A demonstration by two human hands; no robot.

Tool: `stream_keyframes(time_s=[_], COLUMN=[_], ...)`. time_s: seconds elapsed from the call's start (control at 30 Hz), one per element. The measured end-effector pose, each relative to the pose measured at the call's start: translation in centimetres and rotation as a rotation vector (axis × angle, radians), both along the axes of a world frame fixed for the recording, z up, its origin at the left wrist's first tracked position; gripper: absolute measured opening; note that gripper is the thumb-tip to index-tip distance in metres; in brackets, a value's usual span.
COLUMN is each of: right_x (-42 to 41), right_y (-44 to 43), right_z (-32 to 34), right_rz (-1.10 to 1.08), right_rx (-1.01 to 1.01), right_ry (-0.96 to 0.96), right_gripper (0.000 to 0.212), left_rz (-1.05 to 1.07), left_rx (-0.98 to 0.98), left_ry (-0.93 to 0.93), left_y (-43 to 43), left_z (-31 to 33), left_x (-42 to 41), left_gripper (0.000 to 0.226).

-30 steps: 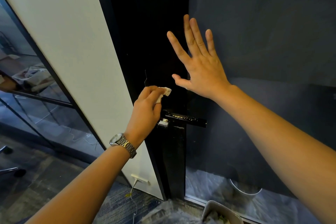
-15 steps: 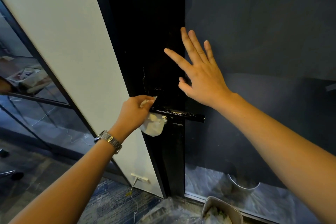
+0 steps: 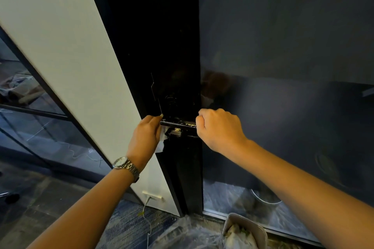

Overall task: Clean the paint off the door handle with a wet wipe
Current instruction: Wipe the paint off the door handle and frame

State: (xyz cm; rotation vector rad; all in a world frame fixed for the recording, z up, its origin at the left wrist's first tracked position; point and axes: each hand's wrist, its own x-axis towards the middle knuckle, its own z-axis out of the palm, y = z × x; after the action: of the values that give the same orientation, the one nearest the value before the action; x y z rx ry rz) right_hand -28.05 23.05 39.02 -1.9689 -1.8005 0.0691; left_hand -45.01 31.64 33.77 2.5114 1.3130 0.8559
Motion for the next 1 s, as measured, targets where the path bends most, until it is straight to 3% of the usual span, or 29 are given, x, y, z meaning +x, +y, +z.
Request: stream_keyframes(time_s=[0.13,0.3,0.47,0.6,0.73,0.9,1.0], right_x=[0.1,0.3,0.5,0.4,0.5,0.5,0.6], right_y=[0.5,0.5,0.7,0.6,0.7,0.8,0.8], right_z=[-0.2,-0.1,-0.3,-0.2,-0.3,-0.3,-0.4], right_rz=[0.003,0.042,0.059,0.067,0.075,0.082,0.092], right_rx=[-0.038,-0.068,-0.088,-0.084,-0.082,-0.086,-0.081], right_ry=[0.054,0.094,0.113,0.123,0.134,0.134,0.145], right_gripper=[0.035,0.033,0.030,0.030,0.031,0.029,0.030], left_rz=[0.164,-0.106,-0.042,-0.251,-0.140,-0.319,-0.165], left_rx=[-0.193,-0.155,-0.150,-0.132,-0.101,-0.083,-0.086], left_ry=[-0.250,0.006,-0.038,0.127,0.074,0.217,0.079], left_y=[-0.8,-1.5,-0.7,-1.2,-0.4,-1.0,-0.2], left_z=[-0.2,-1.1,-0.7,-0.9,-0.6,-1.0,-0.5], left_x=[2.9,2.1,1.3,1.2,0.9,1.5,1.1], left_gripper=[0.015,0.020,0.020,0.028,0.027,0.029,0.021])
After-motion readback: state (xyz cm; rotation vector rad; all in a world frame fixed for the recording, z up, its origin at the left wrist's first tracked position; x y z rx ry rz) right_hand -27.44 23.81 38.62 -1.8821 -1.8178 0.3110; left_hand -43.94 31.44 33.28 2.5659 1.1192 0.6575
